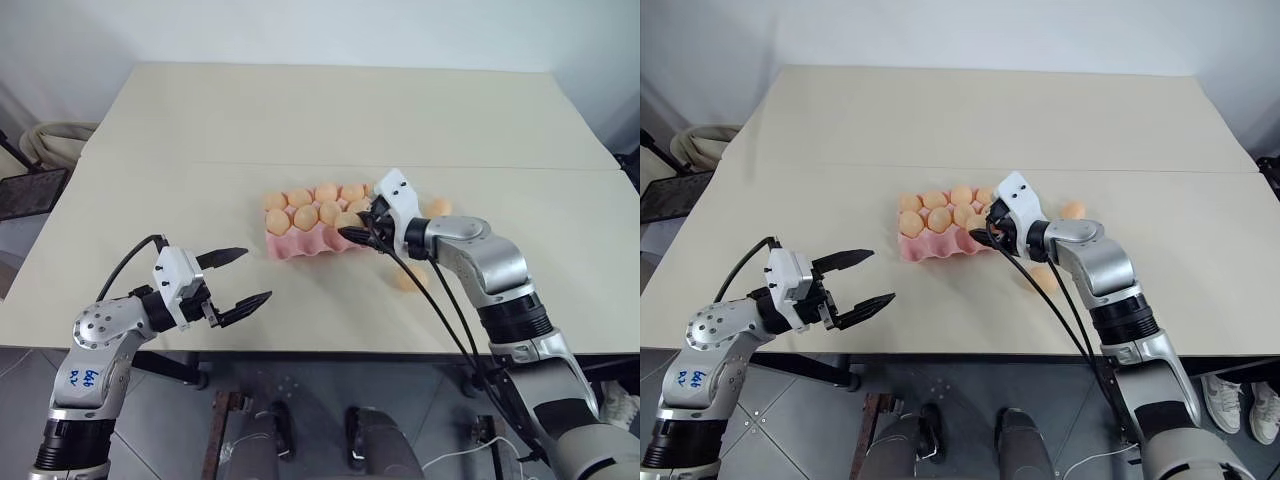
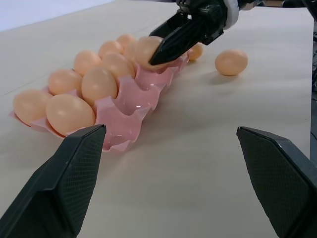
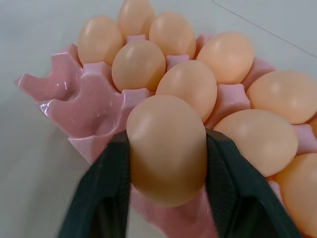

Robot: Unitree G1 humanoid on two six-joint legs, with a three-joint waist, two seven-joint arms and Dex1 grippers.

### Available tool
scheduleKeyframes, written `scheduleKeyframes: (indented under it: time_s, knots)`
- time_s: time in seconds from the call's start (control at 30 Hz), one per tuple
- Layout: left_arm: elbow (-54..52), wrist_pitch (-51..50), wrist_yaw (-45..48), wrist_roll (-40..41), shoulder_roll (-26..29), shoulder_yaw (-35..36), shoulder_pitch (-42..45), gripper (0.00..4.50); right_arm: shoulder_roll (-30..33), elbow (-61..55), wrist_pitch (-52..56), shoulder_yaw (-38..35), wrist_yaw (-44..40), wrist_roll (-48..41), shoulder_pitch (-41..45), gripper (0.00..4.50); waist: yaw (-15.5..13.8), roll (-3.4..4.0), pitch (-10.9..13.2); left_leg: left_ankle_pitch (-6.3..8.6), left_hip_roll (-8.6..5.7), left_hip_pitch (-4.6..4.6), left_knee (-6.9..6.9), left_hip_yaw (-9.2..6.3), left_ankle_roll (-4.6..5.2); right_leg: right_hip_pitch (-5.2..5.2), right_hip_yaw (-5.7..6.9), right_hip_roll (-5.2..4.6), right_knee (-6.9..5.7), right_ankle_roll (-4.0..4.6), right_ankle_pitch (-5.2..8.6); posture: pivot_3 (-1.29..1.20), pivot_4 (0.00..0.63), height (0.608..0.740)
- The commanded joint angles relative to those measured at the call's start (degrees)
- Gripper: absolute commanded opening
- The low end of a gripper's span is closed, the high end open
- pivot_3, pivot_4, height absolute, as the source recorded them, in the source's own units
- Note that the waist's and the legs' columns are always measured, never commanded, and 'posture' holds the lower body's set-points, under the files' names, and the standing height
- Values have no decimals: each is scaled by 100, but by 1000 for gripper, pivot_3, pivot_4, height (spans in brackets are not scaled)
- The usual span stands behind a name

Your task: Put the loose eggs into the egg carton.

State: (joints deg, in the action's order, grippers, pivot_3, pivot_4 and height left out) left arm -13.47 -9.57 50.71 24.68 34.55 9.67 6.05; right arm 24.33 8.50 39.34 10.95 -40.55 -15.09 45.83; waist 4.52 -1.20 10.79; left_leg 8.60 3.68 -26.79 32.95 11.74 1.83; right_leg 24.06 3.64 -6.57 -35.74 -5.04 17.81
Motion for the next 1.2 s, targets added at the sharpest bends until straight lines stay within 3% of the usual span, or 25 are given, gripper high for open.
scheduleKeyframes:
  time_s: [0.03,0.13,0.23,0.37,0.5,0.6,0.77,0.97,1.03,1.07,1.1,1.13,1.17,1.2]
  knots:
    - [-299,-10,-15,135,73,130,-69,4500,245,-431,152,-236,-194,-112,-74,3524,-5,0,0,1,-1,0,0,0,1,1,1,0,-1,-2,-1,0,150,740]
    - [-268,-7,2,111,37,59,-34,4500,502,-893,280,-423,-369,-292,-305,4468,-3,0,0,8,0,0,2,0,13,2,2,0,-2,-4,-2,0,150,740]
    - [-203,7,55,88,-9,-68,93,4500,847,-1441,260,-754,-580,-511,-759,4468,-35,0,0,8,0,0,0,1,14,5,3,0,-2,-3,-2,0,150,740]
    - [-23,23,215,96,-67,-298,420,4500,1655,-2383,-479,-1787,-1202,-836,-2268,4468,-203,-1,-1,7,0,-4,2,-10,11,-3,3,-3,20,0,1,0,150,740]
    - [391,190,471,-12,-107,-512,800,4500,1993,-2678,-1441,-3058,-1472,-792,-3990,4468,-291,-1,-1,21,1,0,24,-11,32,-30,18,-2,33,-5,-2,0,150,740]
    - [795,293,609,-66,-150,-622,1090,4500,1841,-2486,-1996,-4070,-1616,-979,-4985,4468,-290,0,-1,41,0,10,32,-9,64,-45,43,0,38,-23,-12,0,150,740]
    - [1245,397,865,-103,-163,-772,1407,4500,1564,-2481,-2635,-4812,-1771,-1186,-6016,4468,-249,2,-2,42,0,37,28,-12,66,-72,22,14,81,19,-18,0,150,740]
    - [1414,308,996,-40,-142,-781,1566,4500,1249,-2508,-3005,-4877,-1490,-1200,-6320,4468,-233,14,-9,42,7,10,-14,1,64,-69,-5,47,169,53,-75,0,150,740]
    - [1412,283,1021,-19,-129,-758,1562,4500,1244,-2547,-3000,-4779,-1424,-1226,-6281,4468,-266,-4,-15,16,9,20,-105,88,23,-42,-27,58,121,82,-72,0,150,740]
    - [1394,278,1028,-11,-125,-747,1545,4500,1258,-2583,-2966,-4727,-1384,-1258,-6233,4468,-259,-22,-12,-2,3,55,-146,150,-7,-15,-40,13,101,133,-44,0,150,740]
    - [1371,296,1029,-17,-119,-735,1525,4500,1311,-2635,-2881,-4661,-1369,-1308,-6165,4468,-286,44,-9,-9,-20,67,-19,116,-128,64,-94,-69,100,131,-20,0,150,740]
    - [1356,337,1010,-40,-123,-719,1512,4500,1389,-2686,-2771,-4596,-1377,-1351,-6114,4468,-298,107,-4,161,-96,37,248,-262,-329,22,-10,-87,90,118,-21,0,150,740]
    - [1350,373,988,-58,-132,-704,1508,4500,1468,-2732,-2653,-4539,-1382,-1393,-6064,4468,-299,150,-4,291,-154,59,343,-558,-226,-55,93,-92,105,102,-30,0,150,740]
    - [1315,387,981,-55,-122,-682,1476,4500,1629,-2839,-2343,-4446,-1388,-1523,-5962,4468,-289,150,-4,320,-189,82,320,-655,-26,-137,164,-74,128,76,-44,0,150,740]
